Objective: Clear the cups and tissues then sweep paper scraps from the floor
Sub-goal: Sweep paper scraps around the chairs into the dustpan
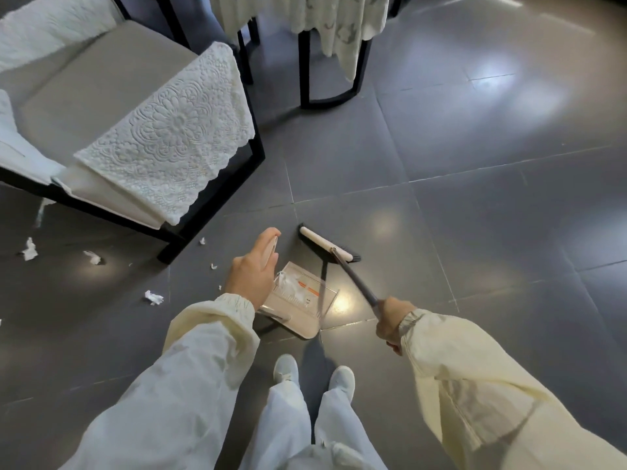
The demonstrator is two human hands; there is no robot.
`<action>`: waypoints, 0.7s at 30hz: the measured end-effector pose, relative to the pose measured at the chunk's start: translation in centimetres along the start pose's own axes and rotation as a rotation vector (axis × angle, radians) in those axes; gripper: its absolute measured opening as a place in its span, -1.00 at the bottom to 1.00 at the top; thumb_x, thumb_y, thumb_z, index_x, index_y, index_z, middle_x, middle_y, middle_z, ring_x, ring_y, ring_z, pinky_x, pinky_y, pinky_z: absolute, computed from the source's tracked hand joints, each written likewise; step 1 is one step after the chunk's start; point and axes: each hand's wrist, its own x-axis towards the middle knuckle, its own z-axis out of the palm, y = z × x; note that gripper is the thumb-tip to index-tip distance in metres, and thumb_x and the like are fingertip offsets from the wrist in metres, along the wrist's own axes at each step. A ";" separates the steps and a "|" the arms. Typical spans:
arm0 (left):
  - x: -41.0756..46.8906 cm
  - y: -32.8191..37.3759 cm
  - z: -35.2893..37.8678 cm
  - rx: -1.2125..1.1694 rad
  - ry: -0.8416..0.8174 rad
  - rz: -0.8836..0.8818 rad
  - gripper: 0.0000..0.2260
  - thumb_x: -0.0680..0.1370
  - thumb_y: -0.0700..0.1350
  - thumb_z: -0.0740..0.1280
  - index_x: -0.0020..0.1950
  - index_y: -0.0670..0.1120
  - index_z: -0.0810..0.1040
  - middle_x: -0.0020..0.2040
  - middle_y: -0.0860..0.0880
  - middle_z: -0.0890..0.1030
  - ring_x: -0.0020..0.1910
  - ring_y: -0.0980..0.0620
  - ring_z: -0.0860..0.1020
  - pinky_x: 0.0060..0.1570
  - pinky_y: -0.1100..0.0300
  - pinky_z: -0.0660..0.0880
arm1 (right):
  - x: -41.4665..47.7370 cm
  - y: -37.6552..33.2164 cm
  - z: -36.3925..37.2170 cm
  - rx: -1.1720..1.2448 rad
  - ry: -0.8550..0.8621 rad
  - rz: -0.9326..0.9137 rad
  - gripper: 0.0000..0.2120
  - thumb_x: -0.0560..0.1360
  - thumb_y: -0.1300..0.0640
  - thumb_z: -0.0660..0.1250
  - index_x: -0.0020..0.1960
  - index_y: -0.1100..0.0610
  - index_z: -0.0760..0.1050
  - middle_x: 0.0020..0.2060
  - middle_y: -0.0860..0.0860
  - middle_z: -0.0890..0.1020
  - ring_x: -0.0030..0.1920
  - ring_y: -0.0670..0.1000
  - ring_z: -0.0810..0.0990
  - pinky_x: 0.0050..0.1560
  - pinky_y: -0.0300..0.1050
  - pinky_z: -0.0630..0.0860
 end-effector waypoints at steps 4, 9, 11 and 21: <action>0.5 0.1 -0.3 -0.012 0.014 -0.008 -0.69 0.61 -0.11 0.20 0.31 0.19 0.39 -0.24 0.09 0.47 -0.26 -0.10 0.47 -0.15 0.10 0.48 | -1.3 -0.6 3.3 0.056 -0.095 -0.061 -0.70 0.56 0.23 0.18 0.28 0.18 0.39 -0.23 0.06 0.44 -0.17 0.04 0.48 -0.42 -0.27 0.32; 0.3 0.2 -0.4 -0.051 0.051 -0.013 -0.70 0.60 -0.11 0.21 0.27 0.22 0.41 -0.20 0.02 0.51 -0.27 -0.04 0.48 -0.17 0.16 0.46 | -4.3 -0.6 4.6 0.294 -0.264 -0.092 -0.55 0.54 0.30 0.18 0.42 0.14 0.31 -0.43 0.05 0.42 -0.48 0.00 0.38 -0.41 -0.13 0.43; 0.0 0.1 -0.5 -0.075 0.090 -0.045 -0.70 0.60 -0.12 0.21 0.25 0.23 0.41 -0.27 0.07 0.47 -0.36 0.01 0.47 -0.23 0.13 0.50 | -5.0 -0.7 4.3 0.344 -0.289 -0.097 -0.57 0.54 0.32 0.18 0.40 0.15 0.33 -0.46 0.05 0.42 -0.52 -0.01 0.37 -0.49 -0.19 0.41; -6.8 -3.0 -3.8 -0.047 0.338 -0.165 -0.69 0.60 -0.13 0.22 0.24 0.24 0.38 -0.28 0.05 0.43 -0.22 -0.27 0.58 -0.13 -0.04 0.59 | -5.1 -2.6 5.0 0.403 -0.147 -0.234 -0.68 0.54 0.25 0.16 0.29 0.13 0.38 -0.32 0.12 0.48 -0.50 0.05 0.39 -0.39 -0.02 0.47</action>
